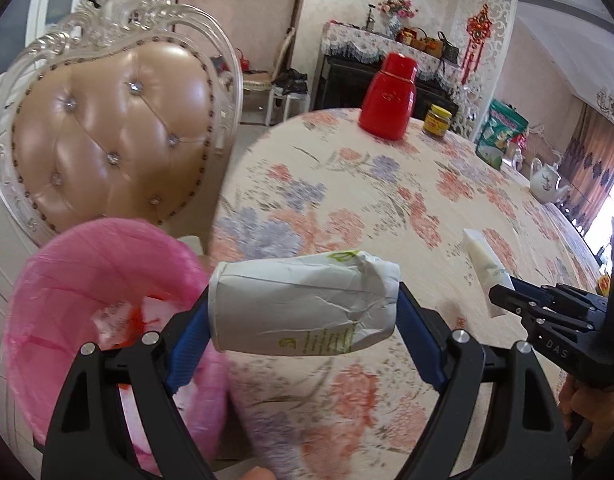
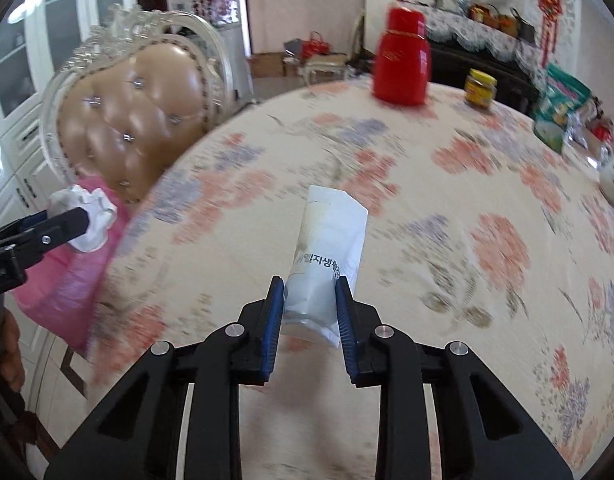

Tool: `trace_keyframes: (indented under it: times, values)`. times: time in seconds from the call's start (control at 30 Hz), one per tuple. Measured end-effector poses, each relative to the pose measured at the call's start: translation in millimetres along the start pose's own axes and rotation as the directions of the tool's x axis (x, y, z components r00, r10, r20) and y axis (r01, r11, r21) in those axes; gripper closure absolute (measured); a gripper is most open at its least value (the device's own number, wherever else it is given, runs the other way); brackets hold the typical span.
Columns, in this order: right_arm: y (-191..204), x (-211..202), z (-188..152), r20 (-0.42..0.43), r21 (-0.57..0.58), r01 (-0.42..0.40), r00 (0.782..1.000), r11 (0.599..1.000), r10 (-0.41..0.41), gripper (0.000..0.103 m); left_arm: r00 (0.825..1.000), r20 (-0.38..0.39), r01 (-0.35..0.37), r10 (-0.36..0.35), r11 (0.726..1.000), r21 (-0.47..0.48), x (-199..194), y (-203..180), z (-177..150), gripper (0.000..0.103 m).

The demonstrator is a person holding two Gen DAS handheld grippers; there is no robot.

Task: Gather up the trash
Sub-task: 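Carry the packet and tissue packet in both tools over the pink wastebasket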

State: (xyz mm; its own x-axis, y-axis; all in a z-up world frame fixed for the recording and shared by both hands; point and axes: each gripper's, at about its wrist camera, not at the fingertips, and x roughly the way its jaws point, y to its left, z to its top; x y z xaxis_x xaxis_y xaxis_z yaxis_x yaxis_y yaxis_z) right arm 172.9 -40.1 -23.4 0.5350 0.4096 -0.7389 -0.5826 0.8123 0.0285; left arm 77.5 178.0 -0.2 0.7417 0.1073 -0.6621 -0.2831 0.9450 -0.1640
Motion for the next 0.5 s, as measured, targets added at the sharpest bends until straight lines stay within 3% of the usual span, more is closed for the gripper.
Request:
trace_keyframes:
  times: [0.5]
  values:
    - [97, -14, 44, 0.069, -0.116, -0.147, 0.985, 0.982, 0.156, 0.077, 0.992, 0.049, -0.109, 0.112, 0.992, -0.07, -48, 85, 1, 0.02]
